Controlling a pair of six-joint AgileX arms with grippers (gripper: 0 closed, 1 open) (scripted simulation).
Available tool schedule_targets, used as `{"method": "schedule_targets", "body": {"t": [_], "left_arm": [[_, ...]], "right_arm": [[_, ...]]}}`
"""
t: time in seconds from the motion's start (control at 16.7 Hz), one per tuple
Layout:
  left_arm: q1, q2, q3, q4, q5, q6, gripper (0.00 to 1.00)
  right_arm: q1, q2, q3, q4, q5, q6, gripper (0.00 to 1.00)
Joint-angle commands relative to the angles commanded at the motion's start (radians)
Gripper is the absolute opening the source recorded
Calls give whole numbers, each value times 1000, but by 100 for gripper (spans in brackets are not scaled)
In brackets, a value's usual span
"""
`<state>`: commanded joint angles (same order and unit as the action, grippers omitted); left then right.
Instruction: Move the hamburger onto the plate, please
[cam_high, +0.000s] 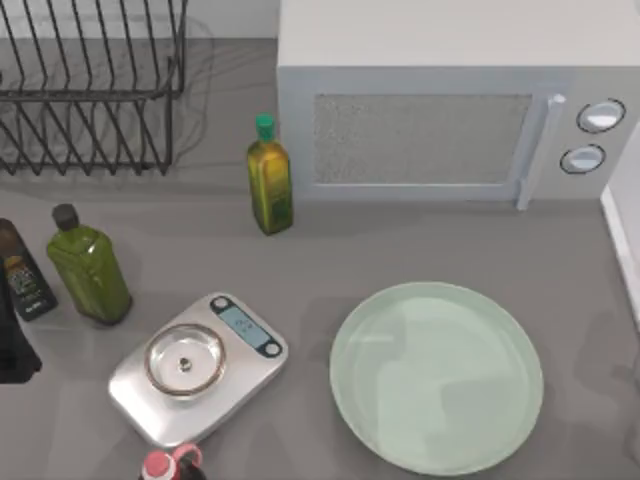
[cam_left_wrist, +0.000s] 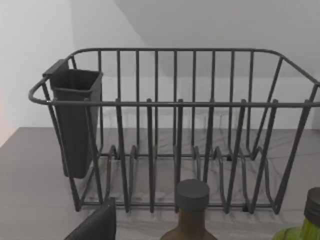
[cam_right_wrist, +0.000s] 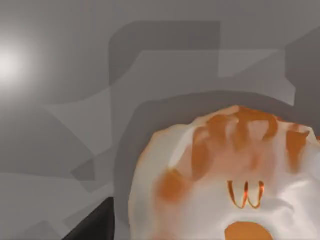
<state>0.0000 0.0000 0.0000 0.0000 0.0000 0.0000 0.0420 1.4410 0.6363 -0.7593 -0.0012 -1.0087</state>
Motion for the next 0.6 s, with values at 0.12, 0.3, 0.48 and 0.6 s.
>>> {"method": "schedule_targets", "body": {"t": [0.12,0.3,0.48,0.6], "left_arm": [[0,0,0,0,0,0,100],[0,0,0,0,0,0,100],[0,0,0,0,0,0,100],[0,0,0,0,0,0,100]], "right_arm": [[1,48,-48,100,0,2,100],[3,93,-88,173,0,3,100],[3,95,-90,177,0,3,100],[3,95,-90,177,0,3,92]]}}
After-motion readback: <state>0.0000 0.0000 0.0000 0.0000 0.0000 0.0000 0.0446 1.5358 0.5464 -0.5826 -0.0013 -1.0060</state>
